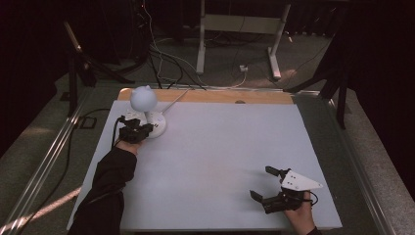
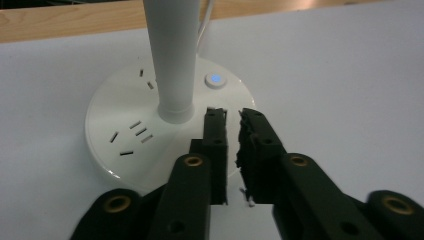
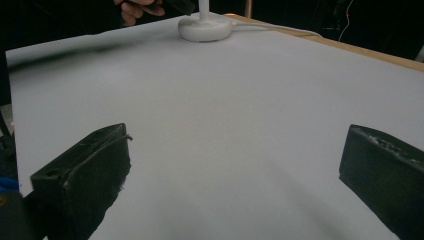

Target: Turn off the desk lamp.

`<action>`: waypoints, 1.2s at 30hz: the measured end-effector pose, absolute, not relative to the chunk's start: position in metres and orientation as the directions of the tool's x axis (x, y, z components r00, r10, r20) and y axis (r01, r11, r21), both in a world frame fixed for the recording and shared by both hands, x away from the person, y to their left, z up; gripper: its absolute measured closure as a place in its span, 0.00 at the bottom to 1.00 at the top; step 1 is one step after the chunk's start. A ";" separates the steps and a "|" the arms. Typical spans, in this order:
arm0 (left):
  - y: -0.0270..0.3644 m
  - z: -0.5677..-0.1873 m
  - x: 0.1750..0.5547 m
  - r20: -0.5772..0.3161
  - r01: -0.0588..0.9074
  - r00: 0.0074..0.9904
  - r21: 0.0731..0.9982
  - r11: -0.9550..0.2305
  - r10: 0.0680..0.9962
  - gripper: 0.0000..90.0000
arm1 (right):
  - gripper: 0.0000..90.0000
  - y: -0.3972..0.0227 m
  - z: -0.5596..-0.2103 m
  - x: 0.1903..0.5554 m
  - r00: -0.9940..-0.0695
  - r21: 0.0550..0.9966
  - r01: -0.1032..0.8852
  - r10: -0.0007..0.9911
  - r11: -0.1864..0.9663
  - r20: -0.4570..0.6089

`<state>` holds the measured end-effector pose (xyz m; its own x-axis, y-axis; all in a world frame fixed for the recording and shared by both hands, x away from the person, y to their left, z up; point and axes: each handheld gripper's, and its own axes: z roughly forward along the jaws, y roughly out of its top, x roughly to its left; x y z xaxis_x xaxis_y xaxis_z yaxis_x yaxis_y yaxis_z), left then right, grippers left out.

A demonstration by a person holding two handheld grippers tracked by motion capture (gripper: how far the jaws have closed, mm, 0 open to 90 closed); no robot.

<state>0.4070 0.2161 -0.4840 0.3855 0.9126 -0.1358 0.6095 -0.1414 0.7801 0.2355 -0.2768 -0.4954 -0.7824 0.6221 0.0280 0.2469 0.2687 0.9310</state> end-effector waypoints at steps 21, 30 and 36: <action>0.215 -0.453 0.360 -0.201 0.612 0.512 0.767 -0.191 0.835 0.07 | 0.00 -0.277 -0.494 0.235 -0.780 0.932 0.245 0.625 0.267 0.026; 0.208 -0.458 0.325 -0.193 0.578 0.571 0.785 -0.224 0.798 0.02 | 0.00 -0.277 -0.494 0.234 -0.778 0.932 0.245 0.628 0.267 0.024; 0.204 -0.466 0.301 -0.180 0.553 0.605 0.795 -0.247 0.775 0.02 | 0.00 -0.277 -0.495 0.235 -0.779 0.931 0.245 0.627 0.270 0.023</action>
<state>0.3011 0.2042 -0.4661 0.6054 0.7753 -0.1801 0.5534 -0.2474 0.7953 0.2346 -0.2767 -0.4946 -0.7786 0.6271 0.0231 0.2450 0.2699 0.9312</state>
